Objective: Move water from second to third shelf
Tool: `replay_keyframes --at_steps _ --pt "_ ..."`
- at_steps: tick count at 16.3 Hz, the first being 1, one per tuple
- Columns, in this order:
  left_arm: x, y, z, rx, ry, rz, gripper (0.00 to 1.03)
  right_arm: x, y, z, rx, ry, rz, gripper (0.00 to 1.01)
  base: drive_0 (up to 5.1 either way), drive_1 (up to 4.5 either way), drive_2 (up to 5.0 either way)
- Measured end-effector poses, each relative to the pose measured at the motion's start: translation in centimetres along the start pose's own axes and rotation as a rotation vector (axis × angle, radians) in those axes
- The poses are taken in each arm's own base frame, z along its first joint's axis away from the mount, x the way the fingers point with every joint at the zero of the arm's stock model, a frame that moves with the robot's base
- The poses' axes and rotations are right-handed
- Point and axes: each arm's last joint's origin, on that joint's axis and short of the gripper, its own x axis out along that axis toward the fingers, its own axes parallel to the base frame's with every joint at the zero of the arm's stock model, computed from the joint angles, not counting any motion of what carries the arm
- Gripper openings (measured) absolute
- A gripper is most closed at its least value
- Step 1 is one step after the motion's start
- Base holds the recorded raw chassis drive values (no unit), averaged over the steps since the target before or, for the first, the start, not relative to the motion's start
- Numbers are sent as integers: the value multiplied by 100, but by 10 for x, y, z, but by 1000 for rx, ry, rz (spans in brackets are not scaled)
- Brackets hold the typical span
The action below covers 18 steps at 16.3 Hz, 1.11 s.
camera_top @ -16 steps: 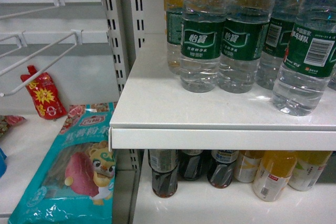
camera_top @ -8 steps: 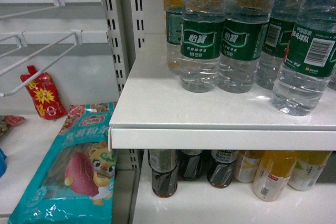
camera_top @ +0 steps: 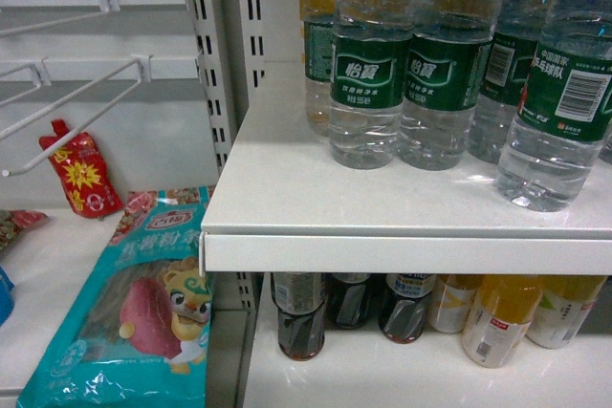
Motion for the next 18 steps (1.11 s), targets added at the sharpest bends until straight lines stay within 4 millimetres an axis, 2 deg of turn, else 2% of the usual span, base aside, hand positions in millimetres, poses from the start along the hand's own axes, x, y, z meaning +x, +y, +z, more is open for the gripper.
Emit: replay_keyframes --at_steps 3,4,8,9,10,11,18 --pt "0 0 0 0 0 0 98 0 0 0 0 0 0 2 0 0 0" --pt "0 0 0 0 0 0 98 0 0 0 -1 0 0 9 0 0 0" --pt "0 0 0 0 0 0 98 0 0 0 0 0 0 53 0 0 0" --pt "0 0 0 0 0 0 98 0 0 0 0 0 0 66 0 0 0" --pt "0 0 0 0 0 0 98 0 0 0 -1 0 0 86 0 0 0" --pt "0 0 0 0 0 0 98 0 0 0 0 0 0 98 0 0 0" --pt "0 0 0 0 0 0 98 0 0 0 0 0 0 98 0 0 0"
